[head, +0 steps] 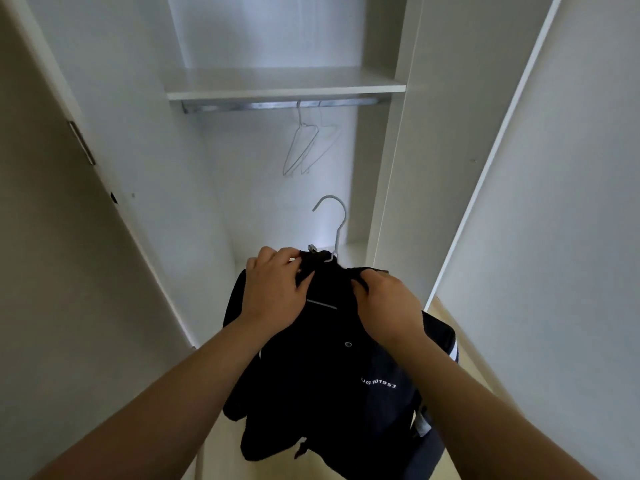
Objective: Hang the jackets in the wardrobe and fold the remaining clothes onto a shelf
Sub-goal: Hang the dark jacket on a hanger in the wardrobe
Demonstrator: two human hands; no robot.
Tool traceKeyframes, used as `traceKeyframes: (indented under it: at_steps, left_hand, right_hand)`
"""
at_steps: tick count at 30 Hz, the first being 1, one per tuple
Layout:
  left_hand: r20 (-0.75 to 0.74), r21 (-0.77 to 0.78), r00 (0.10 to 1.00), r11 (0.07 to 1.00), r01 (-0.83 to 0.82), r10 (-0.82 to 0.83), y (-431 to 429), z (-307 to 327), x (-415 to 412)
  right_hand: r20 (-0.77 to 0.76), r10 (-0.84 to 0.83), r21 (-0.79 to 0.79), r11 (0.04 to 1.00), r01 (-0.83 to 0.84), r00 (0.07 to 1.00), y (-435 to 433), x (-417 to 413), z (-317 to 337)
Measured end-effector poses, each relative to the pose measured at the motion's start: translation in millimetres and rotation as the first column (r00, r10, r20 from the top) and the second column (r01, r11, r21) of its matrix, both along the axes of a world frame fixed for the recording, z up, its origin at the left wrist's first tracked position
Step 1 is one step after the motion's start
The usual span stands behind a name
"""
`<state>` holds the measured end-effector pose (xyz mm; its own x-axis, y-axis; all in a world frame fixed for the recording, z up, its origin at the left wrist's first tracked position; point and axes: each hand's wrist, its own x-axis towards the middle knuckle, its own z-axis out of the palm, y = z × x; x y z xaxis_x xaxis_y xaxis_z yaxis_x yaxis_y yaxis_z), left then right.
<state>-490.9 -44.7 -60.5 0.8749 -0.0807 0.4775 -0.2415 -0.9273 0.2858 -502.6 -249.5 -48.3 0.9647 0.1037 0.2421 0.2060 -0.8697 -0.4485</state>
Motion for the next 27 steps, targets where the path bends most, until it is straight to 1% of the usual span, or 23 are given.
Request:
traceKeyframes:
  at_steps: [1, 3, 4, 8, 11, 15, 18, 21, 22, 24, 27]
  left_hand:
    - [-0.053, -0.064, 0.998, 0.998, 0.016, -0.019, 2.4, -2.8, 13.3]
    - [-0.191, -0.299, 0.978, 0.954, 0.021, -0.081, 6.6, -10.2, 41.5]
    - [-0.237, -0.362, 0.965, 0.932, 0.021, -0.114, 8.8, -14.4, 56.5]
    - [-0.338, -0.452, 0.921, 0.892, 0.02, -0.192, 21.3, -28.9, 123.1]
    - [-0.399, -0.436, 0.901, 0.9, -0.022, -0.171, 35.6, -36.3, 175.7]
    - [-0.377, -0.409, 0.906, 0.912, 0.024, -0.193, 43.4, -32.4, 234.9]
    - [-0.395, -0.43, 0.88, 0.9, 0.078, -0.265, 57.5, -28.0, 270.2]
    - [-0.478, -0.488, 0.835, 0.873, 0.007, -0.274, 73.5, -23.0, 294.9]
    - [-0.464, -0.499, 0.841, 0.867, 0.012, -0.279, 76.5, -20.8, 303.8]
    - [-0.385, -0.425, 0.89, 0.903, 0.063, -0.243, 81.1, -19.1, 327.9]
    - [-0.33, -0.342, 0.937, 0.94, -0.007, -0.113, 95.7, -22.0, 372.6]
  right_hand:
    - [-0.02, -0.001, 0.008, 1.0, 0.001, 1.0, 8.3, 14.2, -2.0]
    - [-0.064, 0.006, 0.033, 0.999, -0.004, 0.998, 22.6, 43.0, -7.2]
    - [-0.088, 0.012, 0.049, 0.999, -0.008, 0.996, 28.4, 58.4, -10.9]
    - [-0.209, 0.055, 0.148, 0.989, -0.024, 0.976, 44.8, 131.5, -27.8]
    - [-0.332, 0.148, 0.259, 0.964, -0.061, 0.931, 56.6, 192.8, -39.1]
    - [-0.448, 0.268, 0.389, 0.917, -0.084, 0.853, 74.0, 267.1, -52.3]
    - [-0.463, 0.317, 0.424, 0.899, -0.107, 0.828, 87.6, 310.5, -52.6]
    - [-0.464, 0.352, 0.458, 0.881, -0.12, 0.813, 104.4, 351.2, -50.8]
    - [-0.459, 0.365, 0.457, 0.879, -0.137, 0.81, 110.5, 362.9, -49.3]
    - [-0.457, 0.387, 0.461, 0.873, -0.159, 0.801, 125.0, 384.8, -45.5]
    - [-0.484, 0.402, 0.503, 0.854, -0.129, 0.777, 147.8, 418.8, -40.7]
